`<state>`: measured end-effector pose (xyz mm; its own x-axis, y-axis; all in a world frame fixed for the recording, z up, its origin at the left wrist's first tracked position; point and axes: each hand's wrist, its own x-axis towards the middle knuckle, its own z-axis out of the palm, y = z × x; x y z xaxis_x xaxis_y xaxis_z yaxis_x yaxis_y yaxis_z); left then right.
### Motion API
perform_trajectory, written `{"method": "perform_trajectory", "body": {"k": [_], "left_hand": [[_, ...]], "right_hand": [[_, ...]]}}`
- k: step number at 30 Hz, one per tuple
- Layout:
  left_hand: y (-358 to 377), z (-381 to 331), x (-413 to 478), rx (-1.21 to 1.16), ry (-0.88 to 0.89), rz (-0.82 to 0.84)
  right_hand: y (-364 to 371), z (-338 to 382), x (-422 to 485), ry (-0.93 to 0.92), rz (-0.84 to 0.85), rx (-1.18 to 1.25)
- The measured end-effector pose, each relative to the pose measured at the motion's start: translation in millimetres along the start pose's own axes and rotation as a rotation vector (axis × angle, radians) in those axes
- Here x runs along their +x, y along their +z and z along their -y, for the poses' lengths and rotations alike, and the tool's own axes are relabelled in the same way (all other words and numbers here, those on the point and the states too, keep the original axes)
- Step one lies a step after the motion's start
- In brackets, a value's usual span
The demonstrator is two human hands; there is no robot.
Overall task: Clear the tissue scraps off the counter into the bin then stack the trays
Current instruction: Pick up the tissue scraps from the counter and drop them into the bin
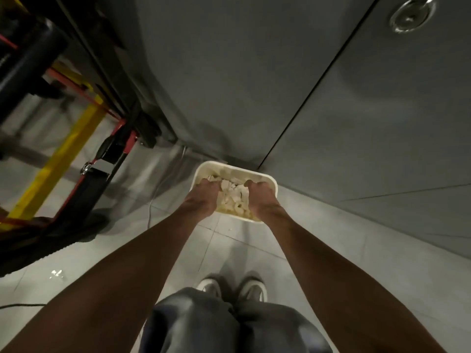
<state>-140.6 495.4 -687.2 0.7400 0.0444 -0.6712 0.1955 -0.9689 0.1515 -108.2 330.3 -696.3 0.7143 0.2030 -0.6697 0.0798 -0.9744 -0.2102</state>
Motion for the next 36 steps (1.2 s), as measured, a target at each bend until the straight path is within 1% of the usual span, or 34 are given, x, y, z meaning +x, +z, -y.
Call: {"method": "perform_trajectory", "body": {"k": [3, 5, 9, 14, 17, 21, 24, 29, 32, 36], "left_hand": [[-19, 1, -25, -0.001, -0.007, -0.020], [-42, -2, -53, 0.009, 0.011, -0.049], [-102, -8, -123, -0.018, 0.020, -0.112], [-186, -20, -226, -0.086, 0.083, -0.234], [-239, -29, -294, -0.139, 0.117, -0.288], [-300, -45, -376, -0.238, 0.164, -0.413], [-336, -59, -422, -0.308, 0.178, -0.450], [-383, -91, -460, -0.413, 0.282, -0.537], [-412, -121, -465, -0.503, 0.351, -0.561], [-448, -167, -449, -0.571, 0.415, -0.576]], "right_hand": [[-22, 6, -34, 0.022, 0.003, 0.096], [-43, 11, -66, 0.042, -0.039, 0.131], [-97, 28, -141, 0.046, -0.199, 0.209], [-178, 52, -254, -0.020, -0.418, 0.283], [-227, 66, -325, -0.035, -0.505, 0.339], [-286, 75, -407, -0.045, -0.603, 0.416], [-323, 73, -457, -0.036, -0.683, 0.450], [-374, 50, -515, 0.002, -0.801, 0.498], [-400, 25, -528, 0.043, -0.849, 0.547], [-435, -17, -529, 0.087, -0.914, 0.601]]}}
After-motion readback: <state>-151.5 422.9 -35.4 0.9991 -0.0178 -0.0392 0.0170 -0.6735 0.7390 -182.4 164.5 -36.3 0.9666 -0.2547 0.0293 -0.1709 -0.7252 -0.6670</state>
